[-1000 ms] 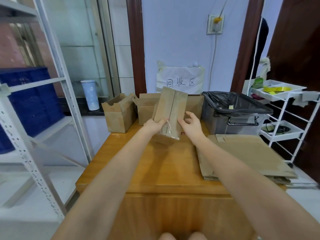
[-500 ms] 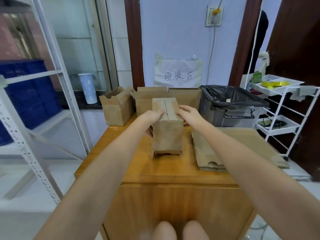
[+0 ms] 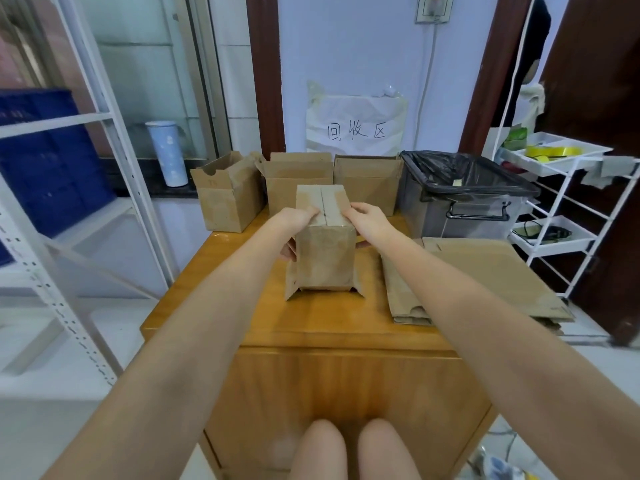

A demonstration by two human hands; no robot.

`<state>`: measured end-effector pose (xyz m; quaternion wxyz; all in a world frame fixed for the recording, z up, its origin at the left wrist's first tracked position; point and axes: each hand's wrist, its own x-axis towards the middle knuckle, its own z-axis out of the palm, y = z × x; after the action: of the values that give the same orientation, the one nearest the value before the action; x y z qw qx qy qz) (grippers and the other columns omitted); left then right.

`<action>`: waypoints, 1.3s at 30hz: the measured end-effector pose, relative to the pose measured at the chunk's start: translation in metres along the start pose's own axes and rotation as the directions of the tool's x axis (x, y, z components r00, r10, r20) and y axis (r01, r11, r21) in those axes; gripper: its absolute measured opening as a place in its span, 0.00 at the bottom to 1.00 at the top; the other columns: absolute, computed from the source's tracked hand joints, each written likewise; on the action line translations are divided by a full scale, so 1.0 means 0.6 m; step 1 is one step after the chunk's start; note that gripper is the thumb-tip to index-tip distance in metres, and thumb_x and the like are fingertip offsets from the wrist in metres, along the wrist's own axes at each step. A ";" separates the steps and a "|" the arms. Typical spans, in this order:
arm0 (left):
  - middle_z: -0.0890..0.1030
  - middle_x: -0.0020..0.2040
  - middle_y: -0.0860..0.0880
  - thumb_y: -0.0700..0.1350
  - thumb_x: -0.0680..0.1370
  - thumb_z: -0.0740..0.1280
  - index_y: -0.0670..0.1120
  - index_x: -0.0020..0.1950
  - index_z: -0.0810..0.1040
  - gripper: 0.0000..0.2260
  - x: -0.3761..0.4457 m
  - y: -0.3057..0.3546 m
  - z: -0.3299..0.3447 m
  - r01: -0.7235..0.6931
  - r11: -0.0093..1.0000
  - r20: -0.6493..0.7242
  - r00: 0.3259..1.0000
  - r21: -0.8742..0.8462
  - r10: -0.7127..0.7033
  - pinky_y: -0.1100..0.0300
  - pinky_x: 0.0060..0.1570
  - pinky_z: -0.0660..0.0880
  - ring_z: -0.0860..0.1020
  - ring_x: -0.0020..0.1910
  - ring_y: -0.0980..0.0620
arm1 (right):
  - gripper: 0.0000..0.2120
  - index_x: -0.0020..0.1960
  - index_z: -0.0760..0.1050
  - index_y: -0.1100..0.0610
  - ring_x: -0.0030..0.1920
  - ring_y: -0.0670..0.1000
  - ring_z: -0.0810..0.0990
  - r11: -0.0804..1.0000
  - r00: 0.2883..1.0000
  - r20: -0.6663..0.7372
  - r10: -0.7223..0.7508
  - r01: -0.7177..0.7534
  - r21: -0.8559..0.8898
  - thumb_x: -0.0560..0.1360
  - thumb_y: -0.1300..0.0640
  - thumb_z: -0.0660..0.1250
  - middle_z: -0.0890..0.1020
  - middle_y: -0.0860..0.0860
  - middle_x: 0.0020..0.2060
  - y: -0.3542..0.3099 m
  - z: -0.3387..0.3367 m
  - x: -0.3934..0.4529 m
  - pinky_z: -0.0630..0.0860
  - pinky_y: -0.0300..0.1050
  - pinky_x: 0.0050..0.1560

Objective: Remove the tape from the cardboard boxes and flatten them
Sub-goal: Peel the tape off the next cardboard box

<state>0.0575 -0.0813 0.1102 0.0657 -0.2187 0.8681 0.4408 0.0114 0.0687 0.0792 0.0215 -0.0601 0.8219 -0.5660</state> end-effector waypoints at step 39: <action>0.71 0.60 0.52 0.62 0.68 0.73 0.50 0.68 0.71 0.32 0.081 -0.131 0.031 -0.785 0.412 0.086 0.503 0.464 0.860 0.56 0.55 0.71 0.68 0.60 0.53 | 0.27 0.52 0.79 0.57 0.45 0.55 0.81 0.156 0.645 0.274 -0.713 0.527 -0.836 0.62 0.41 0.78 0.82 0.52 0.46 0.098 0.002 -0.020 0.73 0.49 0.49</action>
<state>0.0472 -0.1226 0.0261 -0.1837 0.2226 0.9395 0.1843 0.0193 0.0896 0.0236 -0.3228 -0.3415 0.8823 -0.0277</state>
